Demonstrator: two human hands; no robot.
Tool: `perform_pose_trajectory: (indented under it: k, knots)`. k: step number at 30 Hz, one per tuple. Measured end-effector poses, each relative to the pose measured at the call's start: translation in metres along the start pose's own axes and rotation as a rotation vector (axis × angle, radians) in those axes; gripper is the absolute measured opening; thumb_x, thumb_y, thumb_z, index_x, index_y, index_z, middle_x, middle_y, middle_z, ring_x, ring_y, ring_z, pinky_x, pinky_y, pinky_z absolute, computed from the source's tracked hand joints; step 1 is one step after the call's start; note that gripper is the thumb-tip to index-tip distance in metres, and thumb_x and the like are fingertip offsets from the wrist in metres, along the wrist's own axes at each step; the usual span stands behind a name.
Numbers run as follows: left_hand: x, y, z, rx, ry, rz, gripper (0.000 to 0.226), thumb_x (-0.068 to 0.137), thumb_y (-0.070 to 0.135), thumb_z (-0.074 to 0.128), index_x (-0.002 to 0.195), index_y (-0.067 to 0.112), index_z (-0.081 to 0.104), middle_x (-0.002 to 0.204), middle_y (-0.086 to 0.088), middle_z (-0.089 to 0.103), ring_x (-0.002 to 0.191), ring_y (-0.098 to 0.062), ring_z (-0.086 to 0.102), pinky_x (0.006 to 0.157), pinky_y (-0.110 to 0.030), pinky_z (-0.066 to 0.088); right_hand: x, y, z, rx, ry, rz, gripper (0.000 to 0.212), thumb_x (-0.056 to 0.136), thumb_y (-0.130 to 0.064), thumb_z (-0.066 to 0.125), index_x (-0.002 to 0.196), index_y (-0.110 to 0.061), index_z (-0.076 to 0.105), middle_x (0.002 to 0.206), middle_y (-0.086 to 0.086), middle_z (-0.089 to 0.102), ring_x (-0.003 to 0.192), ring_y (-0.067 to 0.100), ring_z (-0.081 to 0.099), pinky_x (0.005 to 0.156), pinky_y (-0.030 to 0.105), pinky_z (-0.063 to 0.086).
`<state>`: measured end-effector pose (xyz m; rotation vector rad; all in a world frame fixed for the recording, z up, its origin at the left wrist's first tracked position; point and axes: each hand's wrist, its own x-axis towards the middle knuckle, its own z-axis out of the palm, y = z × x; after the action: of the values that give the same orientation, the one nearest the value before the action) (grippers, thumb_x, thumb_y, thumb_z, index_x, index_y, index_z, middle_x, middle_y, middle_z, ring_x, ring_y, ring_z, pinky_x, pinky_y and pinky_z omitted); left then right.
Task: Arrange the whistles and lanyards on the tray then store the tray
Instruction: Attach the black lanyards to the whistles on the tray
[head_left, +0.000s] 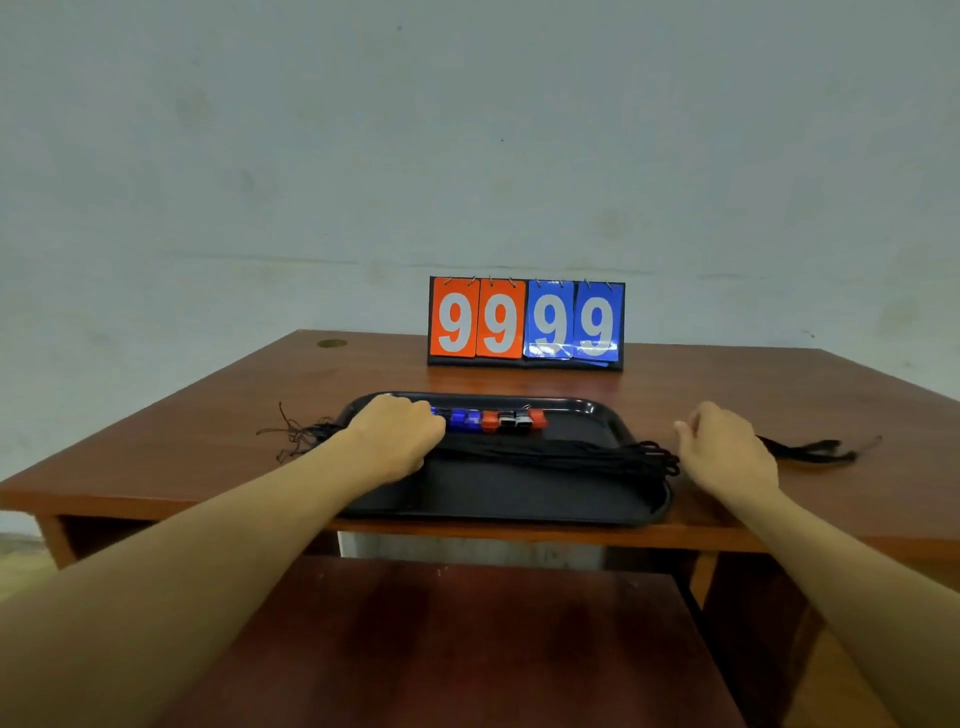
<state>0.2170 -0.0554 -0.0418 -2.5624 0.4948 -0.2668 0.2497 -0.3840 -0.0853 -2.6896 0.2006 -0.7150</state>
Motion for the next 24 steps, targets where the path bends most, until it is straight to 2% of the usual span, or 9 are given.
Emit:
perform_pose_trajectory:
  k: [4,6,8,11,13,15,20,24]
  knots:
    - [0.014,0.003,-0.007,-0.049,-0.011,-0.023,0.03,0.089,0.03,0.057,0.114,0.013,0.052,0.108,-0.007,0.065,0.092,-0.02,0.062,0.085,-0.035,0.049,-0.002,0.023,-0.004,-0.027,-0.027,0.082,0.027,0.095,-0.032,0.05,0.109,-0.009,0.05,0.115,0.013,0.052,0.101,0.031,0.055,0.078,0.041,0.049]
    - [0.025,0.016,-0.012,-0.195,0.075,-0.063,0.033,0.088,0.032,0.057,0.116,0.016,0.049,0.108,-0.002,0.065,0.092,-0.017,0.061,0.089,-0.034,0.047,0.0,0.031,-0.008,-0.049,-0.025,0.114,0.033,0.093,-0.031,0.054,0.116,-0.009,0.047,0.123,0.014,0.047,0.108,0.033,0.052,0.079,0.043,0.05]
    - [0.035,0.035,-0.02,-0.368,0.161,-0.073,0.036,0.088,0.029,0.057,0.12,0.016,0.048,0.108,-0.001,0.064,0.092,-0.015,0.06,0.087,-0.031,0.047,0.004,0.039,-0.012,-0.087,-0.04,0.129,0.041,0.092,-0.031,0.057,0.124,-0.009,0.045,0.129,0.014,0.042,0.113,0.034,0.05,0.081,0.043,0.051]
    - [0.051,0.064,-0.036,-0.531,0.244,-0.003,0.041,0.089,0.027,0.054,0.128,0.017,0.047,0.119,-0.001,0.06,0.101,-0.016,0.058,0.09,-0.031,0.047,0.008,0.046,-0.011,-0.134,-0.088,0.11,0.048,0.094,-0.032,0.052,0.136,-0.013,0.04,0.142,0.01,0.033,0.124,0.033,0.042,0.087,0.044,0.048]
    - [0.061,0.082,-0.045,-0.597,0.29,0.051,0.039,0.09,0.026,0.052,0.128,0.017,0.048,0.118,0.001,0.059,0.101,-0.014,0.056,0.092,-0.031,0.045,0.011,0.047,-0.009,-0.159,-0.12,0.091,0.048,0.096,-0.033,0.046,0.14,-0.016,0.037,0.146,0.008,0.032,0.131,0.031,0.035,0.093,0.044,0.045]
    - [0.07,0.1,-0.051,-0.645,0.33,0.086,0.035,0.091,0.025,0.051,0.125,0.018,0.05,0.112,0.003,0.058,0.097,-0.012,0.053,0.091,-0.029,0.044,0.013,0.048,-0.007,-0.171,-0.137,0.09,0.044,0.098,-0.033,0.042,0.138,-0.015,0.041,0.143,0.008,0.039,0.131,0.03,0.035,0.094,0.044,0.044]
    - [0.087,0.134,-0.058,-0.683,0.392,0.158,0.028,0.092,0.023,0.049,0.119,0.02,0.055,0.111,0.006,0.058,0.102,-0.01,0.052,0.089,-0.025,0.04,0.015,0.055,-0.005,-0.145,-0.122,0.06,0.033,0.097,-0.034,0.046,0.122,-0.015,0.056,0.125,0.007,0.052,0.12,0.028,0.043,0.085,0.041,0.046]
    - [0.093,0.146,-0.062,-0.689,0.414,0.189,0.025,0.092,0.024,0.048,0.115,0.022,0.058,0.111,0.006,0.059,0.1,-0.008,0.052,0.092,-0.026,0.042,0.017,0.058,-0.007,-0.008,-0.105,0.058,0.026,0.096,-0.034,0.05,0.111,-0.016,0.062,0.104,0.005,0.059,0.099,0.026,0.055,0.074,0.039,0.051]
